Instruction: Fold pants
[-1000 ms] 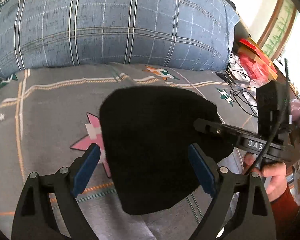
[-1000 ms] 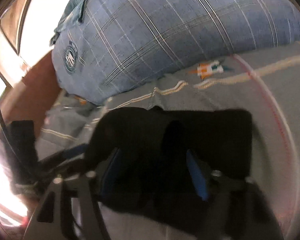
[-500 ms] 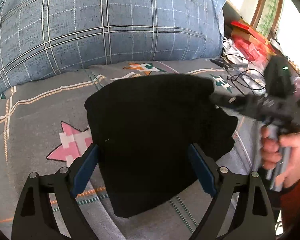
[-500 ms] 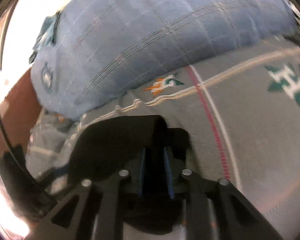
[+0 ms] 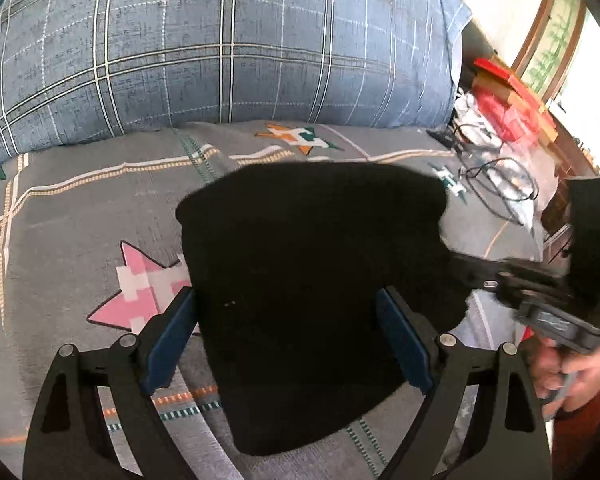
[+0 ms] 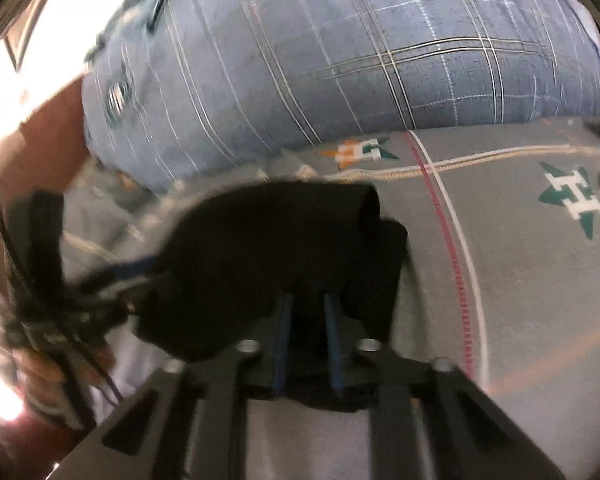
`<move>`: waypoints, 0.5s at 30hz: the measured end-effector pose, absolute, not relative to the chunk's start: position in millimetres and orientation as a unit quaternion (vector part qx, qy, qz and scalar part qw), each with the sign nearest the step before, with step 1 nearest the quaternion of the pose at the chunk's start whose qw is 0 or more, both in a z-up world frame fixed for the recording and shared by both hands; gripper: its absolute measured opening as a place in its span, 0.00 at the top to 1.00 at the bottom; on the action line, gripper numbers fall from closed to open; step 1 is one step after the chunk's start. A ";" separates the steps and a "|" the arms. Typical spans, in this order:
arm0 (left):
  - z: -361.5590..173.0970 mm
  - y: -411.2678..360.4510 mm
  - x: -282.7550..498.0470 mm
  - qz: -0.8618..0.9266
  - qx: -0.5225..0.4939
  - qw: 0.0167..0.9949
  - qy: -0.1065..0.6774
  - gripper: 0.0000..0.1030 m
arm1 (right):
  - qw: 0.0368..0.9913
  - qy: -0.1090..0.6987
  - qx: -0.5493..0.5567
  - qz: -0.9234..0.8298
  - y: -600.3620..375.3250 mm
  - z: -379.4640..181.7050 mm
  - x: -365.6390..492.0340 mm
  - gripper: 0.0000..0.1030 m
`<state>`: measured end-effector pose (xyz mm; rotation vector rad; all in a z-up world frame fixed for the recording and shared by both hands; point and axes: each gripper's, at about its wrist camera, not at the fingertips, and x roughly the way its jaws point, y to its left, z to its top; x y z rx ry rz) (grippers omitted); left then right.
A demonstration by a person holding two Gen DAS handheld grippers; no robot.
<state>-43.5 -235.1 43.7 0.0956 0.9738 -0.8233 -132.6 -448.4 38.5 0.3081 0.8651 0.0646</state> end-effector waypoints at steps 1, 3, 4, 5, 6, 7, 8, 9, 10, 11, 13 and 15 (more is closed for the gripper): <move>42.6 -235.8 -44.8 -0.383 0.048 0.804 0.451 0.13 | 0.899 0.412 0.145 0.036 -447.8 42.5 -139.8 0.97; 42.3 -235.7 -45.0 -0.385 0.044 0.804 0.451 0.13 | 0.904 0.394 0.160 0.041 -450.1 50.2 -153.3 0.99; 41.8 -236.0 -44.8 -0.385 0.043 0.803 0.452 0.13 | 0.904 0.391 0.167 0.038 -451.3 50.5 -158.0 0.99; 40.9 -237.1 -44.1 -0.385 0.043 0.802 0.455 0.13 | 0.902 0.397 0.169 0.035 -451.9 45.3 -159.8 0.99; 39.4 -237.9 -43.3 -0.383 0.043 0.801 0.458 0.13 | 0.897 0.407 0.171 0.028 -452.9 36.5 -158.5 0.99; 38.0 -238.4 -42.7 -0.381 0.044 0.799 0.462 0.13 | 0.893 0.413 0.177 0.023 -455.6 31.1 -156.9 0.99; 37.8 -237.4 -42.7 -0.380 0.042 0.798 0.467 0.13 | 0.890 0.415 0.189 0.021 -457.3 25.8 -155.8 0.99; 38.8 -235.8 -43.0 -0.380 0.039 0.797 0.468 0.13 | 0.891 0.410 0.195 0.020 -458.7 27.6 -157.5 0.98; 41.1 -233.3 -43.7 -0.379 0.037 0.799 0.465 0.13 | 0.892 0.406 0.196 0.020 -459.2 31.2 -158.8 0.98; 43.9 -230.6 -43.9 -0.376 0.038 0.804 0.459 0.13 | 0.895 0.399 0.199 0.021 -460.0 37.0 -160.7 0.96; 49.0 -228.0 -43.4 -0.368 0.043 0.814 0.449 0.13 | 0.902 0.385 0.193 0.007 -461.3 47.8 -162.8 0.93; 51.5 -228.5 -40.3 -0.362 0.043 0.818 0.445 0.13 | 0.907 0.376 0.190 0.009 -460.9 56.5 -159.6 0.93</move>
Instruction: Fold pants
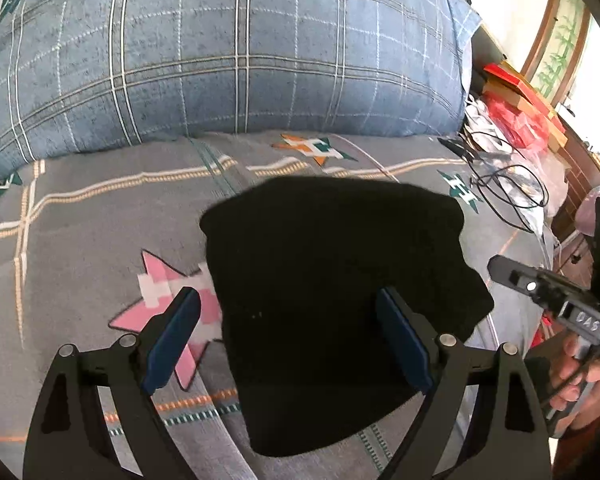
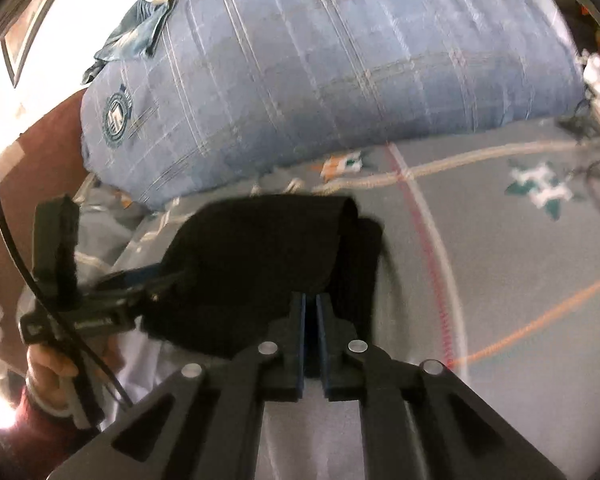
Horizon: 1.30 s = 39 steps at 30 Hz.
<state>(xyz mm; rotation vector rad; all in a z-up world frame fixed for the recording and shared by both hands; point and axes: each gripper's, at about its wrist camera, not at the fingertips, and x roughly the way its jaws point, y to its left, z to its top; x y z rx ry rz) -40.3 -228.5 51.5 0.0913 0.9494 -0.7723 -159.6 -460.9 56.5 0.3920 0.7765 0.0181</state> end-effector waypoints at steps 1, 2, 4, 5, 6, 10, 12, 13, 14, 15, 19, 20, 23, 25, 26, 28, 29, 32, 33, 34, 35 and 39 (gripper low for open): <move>52.0 -229.8 -38.5 -0.359 0.043 0.819 0.446 0.13 | 0.908 0.371 0.196 0.014 -460.9 59.3 -155.7 0.93; 51.9 -231.3 -37.0 -0.355 0.043 0.821 0.446 0.13 | 0.908 0.367 0.199 0.013 -460.8 60.0 -152.2 0.93; 51.8 -234.9 -35.0 -0.345 0.047 0.825 0.445 0.13 | 0.909 0.362 0.204 0.014 -459.0 60.6 -143.0 0.93; 51.9 -236.5 -34.4 -0.342 0.048 0.827 0.443 0.13 | 0.910 0.358 0.208 0.019 -456.5 59.6 -135.2 0.93; 51.9 -238.2 -34.0 -0.339 0.048 0.829 0.442 0.13 | 0.910 0.357 0.212 0.021 -456.4 58.3 -131.3 0.92; 48.7 -244.8 -31.2 -0.335 0.052 0.830 0.444 0.13 | 0.909 0.353 0.222 0.013 -457.2 48.3 -106.7 0.86; 46.4 -247.5 -29.4 -0.334 0.056 0.826 0.451 0.13 | 0.904 0.362 0.228 -0.001 -460.9 39.0 -97.6 0.87; 45.0 -248.8 -28.8 -0.335 0.055 0.825 0.452 0.13 | 0.901 0.366 0.232 -0.009 -463.2 34.6 -94.9 0.89; 43.2 -250.3 -28.2 -0.336 0.055 0.823 0.454 0.13 | 0.897 0.372 0.238 -0.016 -466.4 29.2 -92.3 0.89; 41.3 -251.7 -27.4 -0.336 0.056 0.822 0.456 0.13 | 0.892 0.379 0.245 -0.015 -468.9 23.1 -90.3 0.89; 37.5 -254.9 -26.5 -0.332 0.059 0.824 0.455 0.10 | 0.888 0.372 0.271 0.001 -477.0 10.0 -91.5 0.89; 37.1 -255.0 -26.5 -0.332 0.058 0.824 0.455 0.10 | 0.888 0.372 0.272 0.004 -477.7 10.2 -91.7 0.89; 37.3 -253.6 -26.8 -0.331 0.053 0.823 0.458 0.10 | 0.885 0.374 0.277 0.007 -478.4 14.1 -94.6 0.89; 38.7 -251.3 -27.4 -0.331 0.048 0.821 0.462 0.10 | 0.887 0.372 0.272 0.009 -475.8 22.4 -101.8 0.86; 39.3 -250.7 -27.7 -0.331 0.047 0.821 0.462 0.10 | 0.889 0.371 0.270 0.009 -473.9 25.8 -105.6 0.82; 42.0 -249.3 -31.3 -0.330 0.050 0.823 0.460 0.10 | 0.891 0.368 0.266 0.011 -470.2 32.7 -114.9 0.76; 42.8 -248.8 -32.8 -0.330 0.052 0.823 0.459 0.10 | 0.893 0.366 0.263 0.014 -467.9 36.6 -121.7 0.75; 46.3 -243.2 -39.1 -0.330 0.051 0.826 0.454 0.10 | 0.896 0.366 0.252 0.018 -462.0 44.0 -135.0 0.75; 47.1 -240.0 -40.4 -0.328 0.049 0.827 0.454 0.10 | 0.896 0.367 0.249 0.020 -460.4 45.2 -138.0 0.75; 47.9 -235.9 -41.8 -0.326 0.043 0.828 0.455 0.10 | 0.896 0.368 0.247 0.023 -457.9 46.1 -141.2 0.75; 48.4 -231.5 -42.9 -0.326 0.036 0.828 0.455 0.10 | 0.896 0.370 0.244 0.025 -455.4 46.4 -144.6 0.75; 42.8 -221.9 -45.5 -0.323 0.019 0.825 0.464 0.10 | 0.893 0.390 0.225 0.018 -446.2 35.1 -150.4 0.76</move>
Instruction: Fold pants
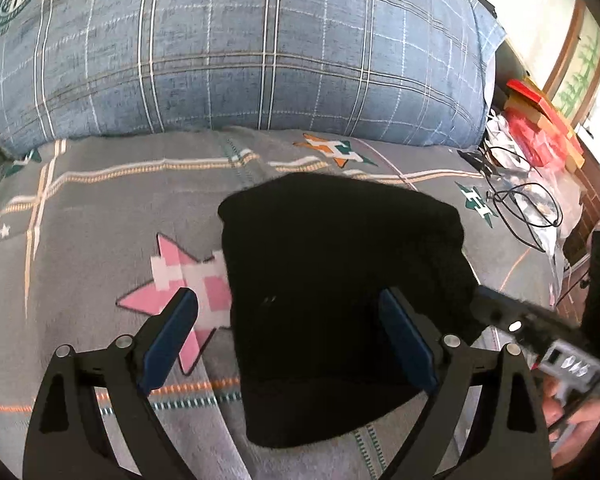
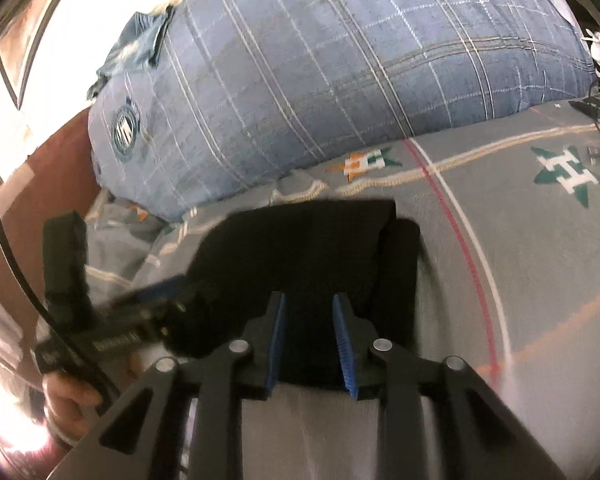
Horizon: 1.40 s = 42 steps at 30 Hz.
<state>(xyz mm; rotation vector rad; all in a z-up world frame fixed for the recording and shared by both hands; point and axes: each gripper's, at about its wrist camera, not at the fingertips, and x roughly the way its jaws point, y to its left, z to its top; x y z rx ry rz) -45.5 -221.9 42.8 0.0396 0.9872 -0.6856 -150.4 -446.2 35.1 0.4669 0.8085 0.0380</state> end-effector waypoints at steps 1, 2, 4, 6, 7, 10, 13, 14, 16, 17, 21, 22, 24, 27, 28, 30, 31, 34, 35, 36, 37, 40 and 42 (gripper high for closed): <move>38.2 -222.0 -46.1 -0.323 0.020 0.820 0.471 0.10 | 0.893 0.394 0.220 0.013 -444.8 29.8 -151.7 0.77; 35.5 -222.7 -47.1 -0.323 0.021 0.818 0.476 0.10 | 0.893 0.392 0.220 0.013 -444.7 25.6 -153.6 0.76; 29.8 -223.7 -49.4 -0.325 0.017 0.814 0.482 0.10 | 0.893 0.387 0.230 0.013 -446.5 23.6 -156.8 0.76; 28.2 -224.3 -50.7 -0.323 0.008 0.814 0.483 0.10 | 0.892 0.387 0.231 0.014 -447.1 25.6 -158.4 0.76; 28.4 -223.9 -51.1 -0.321 0.004 0.814 0.484 0.10 | 0.893 0.387 0.230 0.016 -447.3 26.8 -158.8 0.76; 34.3 -221.1 -54.0 -0.314 0.003 0.816 0.485 0.10 | 0.893 0.383 0.238 0.020 -450.5 31.8 -161.1 0.76; 45.9 -214.6 -61.9 -0.310 0.012 0.826 0.470 0.10 | 0.897 0.370 0.242 0.010 -455.3 40.0 -165.0 0.61; 47.5 -211.1 -62.5 -0.309 0.011 0.828 0.468 0.10 | 0.898 0.367 0.244 0.008 -457.0 42.0 -165.1 0.55; 50.6 -204.2 -62.2 -0.308 0.002 0.828 0.469 0.10 | 0.897 0.367 0.245 0.003 -458.4 45.2 -163.9 0.54; 50.6 -202.0 -61.1 -0.308 -0.001 0.827 0.471 0.10 | 0.898 0.366 0.244 0.001 -457.8 46.6 -163.6 0.54; 49.1 -193.0 -59.6 -0.301 -0.007 0.827 0.474 0.10 | 0.898 0.361 0.252 0.001 -456.4 49.9 -161.3 0.47; 48.2 -190.7 -58.7 -0.301 -0.012 0.826 0.476 0.10 | 0.895 0.361 0.262 0.005 -456.7 49.3 -160.9 0.45; 46.3 -187.7 -56.4 -0.304 -0.028 0.821 0.483 0.10 | 0.893 0.362 0.268 0.011 -456.8 48.4 -160.2 0.42; 43.1 -185.5 -52.3 -0.303 -0.045 0.814 0.494 0.10 | 0.893 0.368 0.260 0.007 -454.8 46.4 -160.0 0.42; 42.5 -185.6 -52.1 -0.304 -0.047 0.813 0.494 0.10 | 0.892 0.369 0.261 0.006 -454.8 45.6 -160.0 0.42; 41.0 -187.0 -51.3 -0.304 -0.046 0.812 0.496 0.10 | 0.890 0.371 0.265 0.002 -457.1 43.7 -160.3 0.40; 39.7 -187.9 -50.2 -0.305 -0.046 0.811 0.497 0.10 | 0.890 0.371 0.266 0.000 -458.7 42.9 -160.6 0.39; 36.5 -190.3 -46.3 -0.307 -0.051 0.807 0.501 0.10 | 0.887 0.371 0.273 -0.009 -466.3 40.2 -162.0 0.37; 35.4 -191.0 -44.4 -0.307 -0.055 0.805 0.504 0.10 | 0.886 0.373 0.275 -0.013 -469.4 38.6 -162.0 0.36; 34.3 -190.9 -42.4 -0.308 -0.059 0.803 0.506 0.10 | 0.885 0.374 0.275 -0.016 -470.6 37.4 -162.2 0.36; 33.2 -191.4 -39.8 -0.310 -0.064 0.800 0.509 0.10 | 0.885 0.377 0.275 -0.019 -472.8 35.7 -162.1 0.36; 30.9 -192.3 -34.6 -0.315 -0.072 0.794 0.514 0.10 | 0.882 0.383 0.274 -0.025 -478.7 30.7 -161.7 0.35; 30.5 -191.6 -31.5 -0.318 -0.074 0.792 0.516 0.10 | 0.879 0.386 0.277 -0.031 -481.6 27.9 -161.9 0.33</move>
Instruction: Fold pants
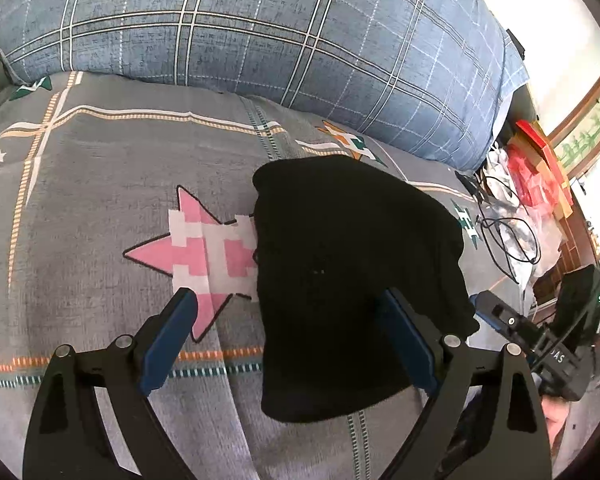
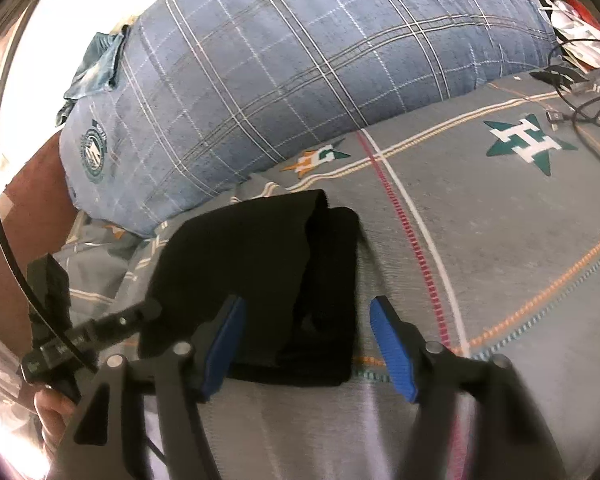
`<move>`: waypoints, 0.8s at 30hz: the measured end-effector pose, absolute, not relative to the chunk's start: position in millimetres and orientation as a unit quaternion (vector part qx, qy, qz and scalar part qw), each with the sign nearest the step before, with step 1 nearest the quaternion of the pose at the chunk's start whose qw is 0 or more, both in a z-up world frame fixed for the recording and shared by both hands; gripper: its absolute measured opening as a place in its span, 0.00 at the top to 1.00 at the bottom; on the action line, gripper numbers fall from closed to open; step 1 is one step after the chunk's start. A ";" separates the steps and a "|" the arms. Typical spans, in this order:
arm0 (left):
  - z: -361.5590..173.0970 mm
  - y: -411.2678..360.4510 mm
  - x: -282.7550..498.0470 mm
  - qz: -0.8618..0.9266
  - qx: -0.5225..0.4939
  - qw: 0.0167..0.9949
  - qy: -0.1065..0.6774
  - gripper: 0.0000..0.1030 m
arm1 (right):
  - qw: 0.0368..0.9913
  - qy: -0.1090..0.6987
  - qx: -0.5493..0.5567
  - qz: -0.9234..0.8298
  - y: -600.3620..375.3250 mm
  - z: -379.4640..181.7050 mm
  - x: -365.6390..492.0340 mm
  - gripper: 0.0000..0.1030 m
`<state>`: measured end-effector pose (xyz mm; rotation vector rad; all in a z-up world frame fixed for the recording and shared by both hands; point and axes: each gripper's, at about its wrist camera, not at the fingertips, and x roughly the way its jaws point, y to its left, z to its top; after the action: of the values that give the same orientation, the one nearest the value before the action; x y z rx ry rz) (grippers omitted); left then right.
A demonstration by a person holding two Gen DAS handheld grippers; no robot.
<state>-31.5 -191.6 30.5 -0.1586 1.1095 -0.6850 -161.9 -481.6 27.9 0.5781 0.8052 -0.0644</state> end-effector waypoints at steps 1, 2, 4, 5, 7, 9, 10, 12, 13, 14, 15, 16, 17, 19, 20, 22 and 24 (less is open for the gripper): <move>31.0 -191.3 -29.4 -0.320 -0.074 0.792 0.515 0.10 | 0.877 0.387 0.282 -0.033 -484.0 26.3 -162.4 0.32; 31.5 -191.2 -28.2 -0.321 -0.074 0.792 0.514 0.10 | 0.875 0.387 0.289 -0.033 -485.8 25.2 -163.0 0.29; 32.5 -190.5 -24.6 -0.322 -0.079 0.793 0.511 0.10 | 0.872 0.388 0.296 -0.032 -487.0 23.7 -163.7 0.27; 32.9 -190.2 -23.3 -0.321 -0.079 0.794 0.511 0.10 | 0.871 0.390 0.297 -0.030 -487.4 23.0 -163.5 0.27; 32.1 -191.2 -19.9 -0.319 -0.083 0.793 0.512 0.10 | 0.871 0.393 0.294 -0.031 -487.9 22.1 -162.3 0.25; 29.6 -192.7 -17.1 -0.316 -0.092 0.791 0.516 0.10 | 0.871 0.394 0.292 -0.033 -489.9 20.3 -160.4 0.23; 28.1 -193.5 -16.3 -0.316 -0.095 0.789 0.519 0.10 | 0.870 0.394 0.295 -0.033 -491.3 18.8 -159.2 0.23; 26.6 -196.0 -15.6 -0.316 -0.091 0.789 0.519 0.10 | 0.868 0.394 0.301 -0.031 -494.5 17.0 -156.6 0.23; 26.5 -197.7 -15.6 -0.317 -0.088 0.790 0.518 0.09 | 0.867 0.395 0.303 -0.029 -495.5 16.0 -154.6 0.23; 26.4 -199.5 -15.7 -0.316 -0.085 0.791 0.516 0.08 | 0.866 0.396 0.303 -0.027 -496.2 15.4 -152.3 0.23; 26.4 -201.5 -15.5 -0.315 -0.081 0.793 0.515 0.07 | 0.867 0.398 0.299 -0.023 -495.4 15.2 -149.4 0.23; 26.4 -202.6 -14.9 -0.313 -0.077 0.794 0.515 0.07 | 0.868 0.400 0.295 -0.020 -493.6 15.5 -146.7 0.23; 27.0 -203.7 -14.8 -0.313 -0.075 0.795 0.514 0.07 | 0.869 0.401 0.290 -0.019 -491.9 15.8 -144.3 0.23; 28.4 -205.3 -14.6 -0.313 -0.072 0.797 0.511 0.07 | 0.871 0.404 0.281 -0.015 -487.2 17.2 -140.0 0.23; 29.3 -206.6 -14.8 -0.312 -0.067 0.799 0.509 0.07 | 0.872 0.402 0.278 -0.012 -485.1 18.4 -138.2 0.23; 30.8 -209.9 -15.3 -0.314 -0.059 0.802 0.504 0.07 | 0.873 0.400 0.278 -0.007 -482.6 19.1 -134.6 0.23; 30.5 -213.6 -15.7 -0.317 -0.053 0.803 0.503 0.07 | 0.871 0.402 0.280 -0.007 -482.0 16.9 -130.4 0.23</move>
<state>-15.7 -213.6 30.5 -0.1129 1.0777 -0.6784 -130.4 -482.0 16.9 0.5858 0.8412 -0.0151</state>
